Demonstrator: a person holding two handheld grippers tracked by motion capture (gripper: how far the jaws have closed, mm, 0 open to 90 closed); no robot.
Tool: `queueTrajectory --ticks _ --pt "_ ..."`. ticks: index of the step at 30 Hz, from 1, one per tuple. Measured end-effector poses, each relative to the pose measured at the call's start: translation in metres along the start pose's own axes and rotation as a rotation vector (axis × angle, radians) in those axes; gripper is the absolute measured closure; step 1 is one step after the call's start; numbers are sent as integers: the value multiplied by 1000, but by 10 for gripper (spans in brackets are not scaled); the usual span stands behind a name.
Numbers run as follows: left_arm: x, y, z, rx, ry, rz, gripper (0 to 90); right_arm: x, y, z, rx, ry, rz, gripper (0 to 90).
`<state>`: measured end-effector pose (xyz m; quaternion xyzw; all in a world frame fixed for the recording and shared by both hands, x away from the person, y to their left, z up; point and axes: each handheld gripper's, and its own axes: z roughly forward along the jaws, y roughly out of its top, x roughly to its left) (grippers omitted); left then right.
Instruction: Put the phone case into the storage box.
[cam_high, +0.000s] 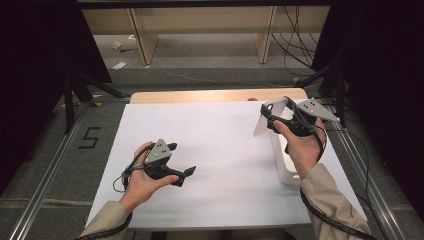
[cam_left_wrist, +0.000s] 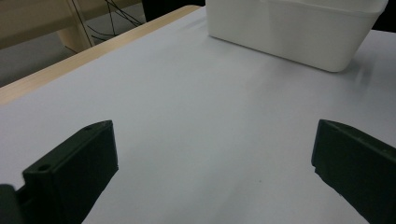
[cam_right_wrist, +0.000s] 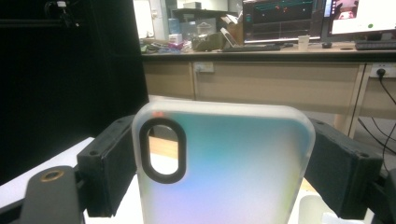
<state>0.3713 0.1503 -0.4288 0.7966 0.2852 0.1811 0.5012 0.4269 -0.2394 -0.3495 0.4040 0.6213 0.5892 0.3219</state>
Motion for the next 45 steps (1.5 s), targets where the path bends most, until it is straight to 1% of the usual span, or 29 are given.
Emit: queueTrajectory --ticks 33,45 --pt "1 0 0 -2 1 -6 0 -18 4 -7 5 -71 4 179" --pt "1 0 0 -2 2 -6 0 -25 4 -9 11 -105 4 179"
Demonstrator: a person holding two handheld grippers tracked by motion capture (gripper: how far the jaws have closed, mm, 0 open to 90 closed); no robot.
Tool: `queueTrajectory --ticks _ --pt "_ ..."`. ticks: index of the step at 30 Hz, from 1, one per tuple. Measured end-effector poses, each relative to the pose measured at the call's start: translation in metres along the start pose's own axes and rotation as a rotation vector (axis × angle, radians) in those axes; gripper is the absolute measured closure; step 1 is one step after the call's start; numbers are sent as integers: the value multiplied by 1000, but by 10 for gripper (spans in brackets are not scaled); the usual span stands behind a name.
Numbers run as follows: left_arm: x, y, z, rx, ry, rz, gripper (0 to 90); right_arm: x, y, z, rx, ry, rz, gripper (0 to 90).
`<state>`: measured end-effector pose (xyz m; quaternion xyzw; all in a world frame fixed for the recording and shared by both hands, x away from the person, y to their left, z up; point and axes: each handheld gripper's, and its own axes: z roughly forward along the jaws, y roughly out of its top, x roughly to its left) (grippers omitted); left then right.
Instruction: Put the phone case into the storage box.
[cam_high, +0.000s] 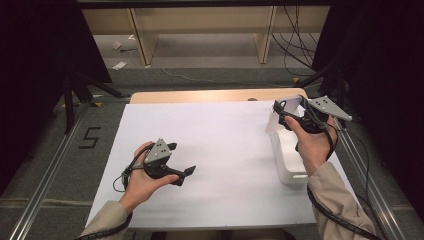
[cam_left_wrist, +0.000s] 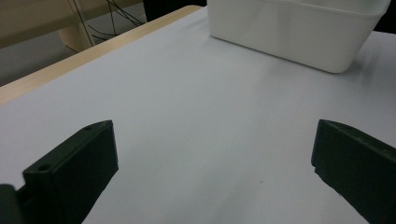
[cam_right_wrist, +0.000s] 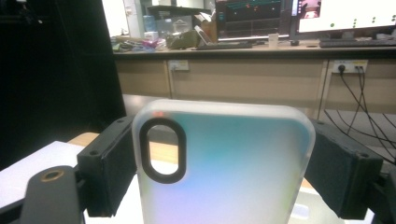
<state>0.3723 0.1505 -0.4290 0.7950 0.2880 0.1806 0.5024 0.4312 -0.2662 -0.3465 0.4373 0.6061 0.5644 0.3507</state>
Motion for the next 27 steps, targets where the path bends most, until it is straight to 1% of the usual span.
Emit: queueTrajectory --ticks 8,27 --pt "0 0 0 -2 0 -1 0 -5 1 -2 -2 -23 4 179" --pt "0 0 0 -1 1 0 0 -16 1 -4 15 -71 3 179"
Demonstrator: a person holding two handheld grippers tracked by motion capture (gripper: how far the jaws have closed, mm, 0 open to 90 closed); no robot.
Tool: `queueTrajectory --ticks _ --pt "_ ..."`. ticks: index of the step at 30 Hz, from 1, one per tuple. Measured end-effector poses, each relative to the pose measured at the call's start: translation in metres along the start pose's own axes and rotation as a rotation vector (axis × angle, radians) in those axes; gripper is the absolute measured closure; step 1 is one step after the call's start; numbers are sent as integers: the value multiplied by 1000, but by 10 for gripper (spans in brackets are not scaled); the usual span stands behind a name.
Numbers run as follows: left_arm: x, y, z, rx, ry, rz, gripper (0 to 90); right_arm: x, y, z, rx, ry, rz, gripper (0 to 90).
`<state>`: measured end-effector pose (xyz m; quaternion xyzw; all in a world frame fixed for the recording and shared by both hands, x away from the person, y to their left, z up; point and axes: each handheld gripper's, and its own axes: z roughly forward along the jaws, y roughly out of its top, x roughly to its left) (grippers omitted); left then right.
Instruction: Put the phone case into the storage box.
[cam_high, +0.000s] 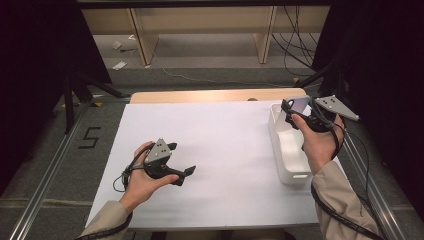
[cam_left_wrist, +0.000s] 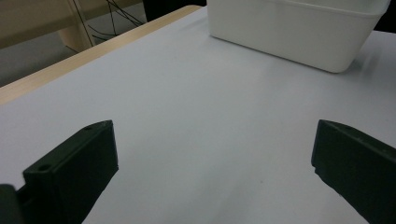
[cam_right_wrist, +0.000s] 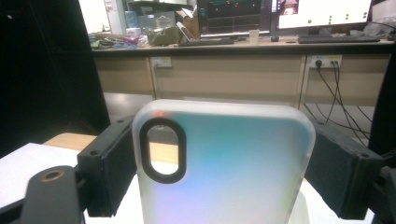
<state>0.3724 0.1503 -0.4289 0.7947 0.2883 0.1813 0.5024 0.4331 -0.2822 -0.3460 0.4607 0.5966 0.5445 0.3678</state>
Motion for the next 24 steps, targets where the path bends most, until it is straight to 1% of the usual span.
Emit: queueTrajectory --ticks 16,24 --pt "1 0 0 -2 -1 1 0 -6 -2 0 12 -29 -14 179" --pt "1 0 0 -2 0 0 0 -8 -3 1 9 -44 -22 179"
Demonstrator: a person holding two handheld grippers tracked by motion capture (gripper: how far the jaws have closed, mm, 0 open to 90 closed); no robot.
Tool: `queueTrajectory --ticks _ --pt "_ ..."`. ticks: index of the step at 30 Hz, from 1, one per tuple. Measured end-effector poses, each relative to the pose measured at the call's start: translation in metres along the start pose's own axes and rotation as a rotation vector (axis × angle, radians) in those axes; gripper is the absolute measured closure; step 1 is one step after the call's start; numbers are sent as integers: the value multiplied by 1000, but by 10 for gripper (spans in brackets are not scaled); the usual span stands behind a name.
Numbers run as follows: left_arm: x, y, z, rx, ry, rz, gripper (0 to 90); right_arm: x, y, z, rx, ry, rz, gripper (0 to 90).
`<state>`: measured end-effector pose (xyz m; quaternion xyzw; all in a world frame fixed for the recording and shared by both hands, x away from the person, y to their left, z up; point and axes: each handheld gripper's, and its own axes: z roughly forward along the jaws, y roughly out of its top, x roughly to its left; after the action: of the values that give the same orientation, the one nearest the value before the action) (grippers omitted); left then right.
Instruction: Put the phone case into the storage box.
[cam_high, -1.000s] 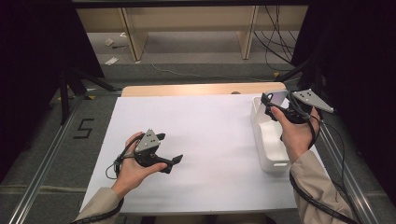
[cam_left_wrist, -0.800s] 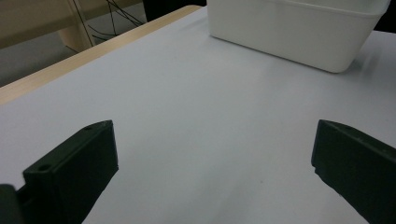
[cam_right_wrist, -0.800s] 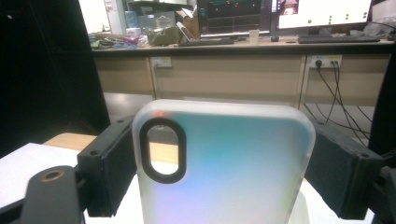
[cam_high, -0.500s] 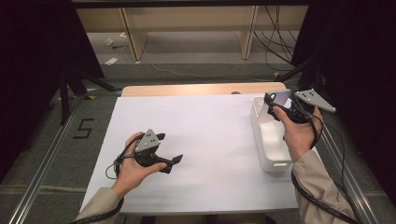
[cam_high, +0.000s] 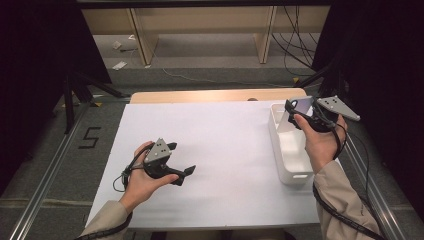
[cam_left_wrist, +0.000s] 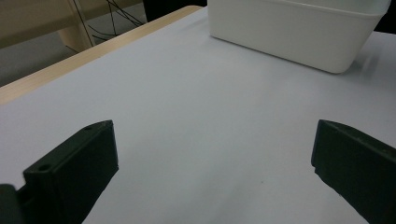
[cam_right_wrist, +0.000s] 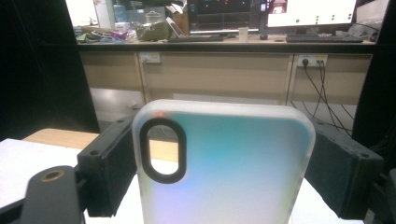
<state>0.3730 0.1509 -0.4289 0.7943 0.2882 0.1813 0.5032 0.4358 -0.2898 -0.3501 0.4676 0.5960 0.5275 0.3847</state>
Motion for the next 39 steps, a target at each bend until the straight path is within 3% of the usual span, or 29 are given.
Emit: queueTrajectory --ticks 39 --pt "1 -1 0 2 3 3 2 -8 -5 4 21 -25 -13 179"
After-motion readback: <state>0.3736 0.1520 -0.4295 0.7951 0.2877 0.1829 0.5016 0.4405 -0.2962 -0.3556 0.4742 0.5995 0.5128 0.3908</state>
